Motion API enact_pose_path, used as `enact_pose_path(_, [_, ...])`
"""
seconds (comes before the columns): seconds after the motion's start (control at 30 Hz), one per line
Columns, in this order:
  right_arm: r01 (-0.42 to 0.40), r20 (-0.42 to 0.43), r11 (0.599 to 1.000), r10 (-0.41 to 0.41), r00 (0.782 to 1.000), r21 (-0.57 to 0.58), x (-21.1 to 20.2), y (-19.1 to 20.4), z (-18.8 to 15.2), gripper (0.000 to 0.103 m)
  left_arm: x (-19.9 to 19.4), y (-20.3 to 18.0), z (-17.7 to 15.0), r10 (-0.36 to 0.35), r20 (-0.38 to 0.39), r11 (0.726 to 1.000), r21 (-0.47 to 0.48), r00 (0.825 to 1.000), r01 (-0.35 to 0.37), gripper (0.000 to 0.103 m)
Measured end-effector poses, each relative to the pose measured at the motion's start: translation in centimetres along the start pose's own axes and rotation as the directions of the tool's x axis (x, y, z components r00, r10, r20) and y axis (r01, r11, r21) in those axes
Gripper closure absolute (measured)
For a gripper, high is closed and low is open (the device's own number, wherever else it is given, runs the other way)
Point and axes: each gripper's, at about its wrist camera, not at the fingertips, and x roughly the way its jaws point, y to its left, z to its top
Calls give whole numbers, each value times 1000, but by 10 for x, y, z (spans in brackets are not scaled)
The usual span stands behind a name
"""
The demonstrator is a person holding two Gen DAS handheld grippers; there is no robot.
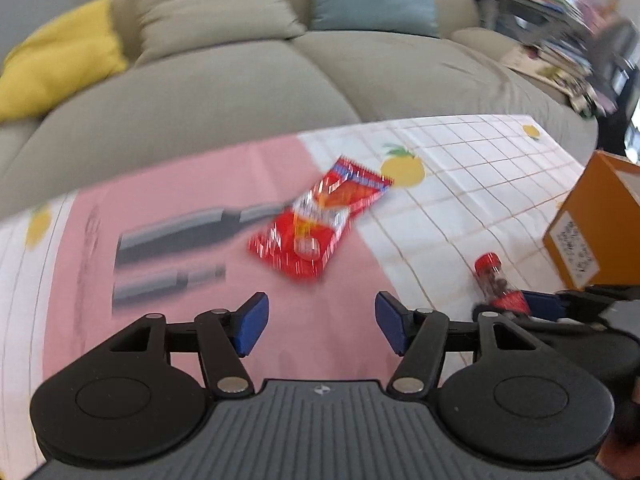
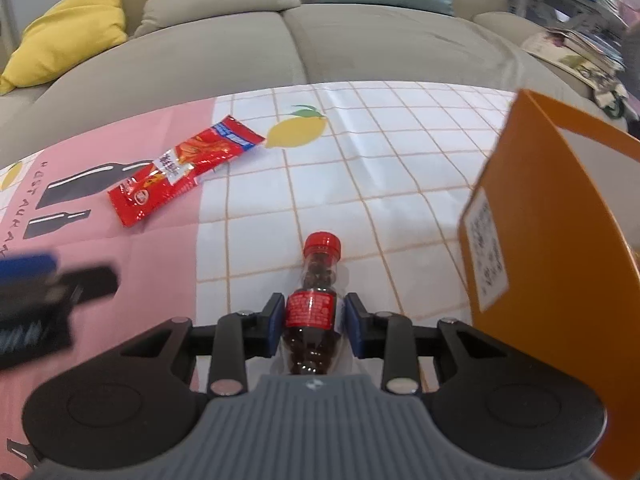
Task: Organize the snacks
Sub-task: 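Grasp the red-capped bottle with the right tool while the left tool grasps the red spicy-strip bag, then lift the bottle and spicy-strip bag and carry them over the orange box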
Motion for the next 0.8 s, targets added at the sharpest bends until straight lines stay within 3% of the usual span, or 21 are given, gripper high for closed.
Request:
enact_pose_path(0.27, [-57,-7,995,57,998,-78,15,5,19,72,48,9,30,-82,-53,991,103,995,88,22])
enact_pose_path(0.43, [-67,-5,994,67,998,-90,23,9,30,72,67,2,36,-36,-50,977,210,998,46,21])
enact_pose_path(0.63, [-78,5,992,79,997,-100,26,9,34,72,80,0,47,-53,-63,977,203,997,65,17])
enact_pose_path(0.7, [-82,7,992,83,997,-100,26,8,35,72,81,-2,48,-60,-62,981,182,996,70,27])
enact_pose_path(0.77, [-85,10,991,86,996,-100,26,7,35,72,78,-5,47,-70,-57,982,170,996,79,47])
enact_pose_path(0.8, [-86,11,991,87,996,-101,26,7,35,72,76,-8,45,-70,-54,981,175,996,78,51])
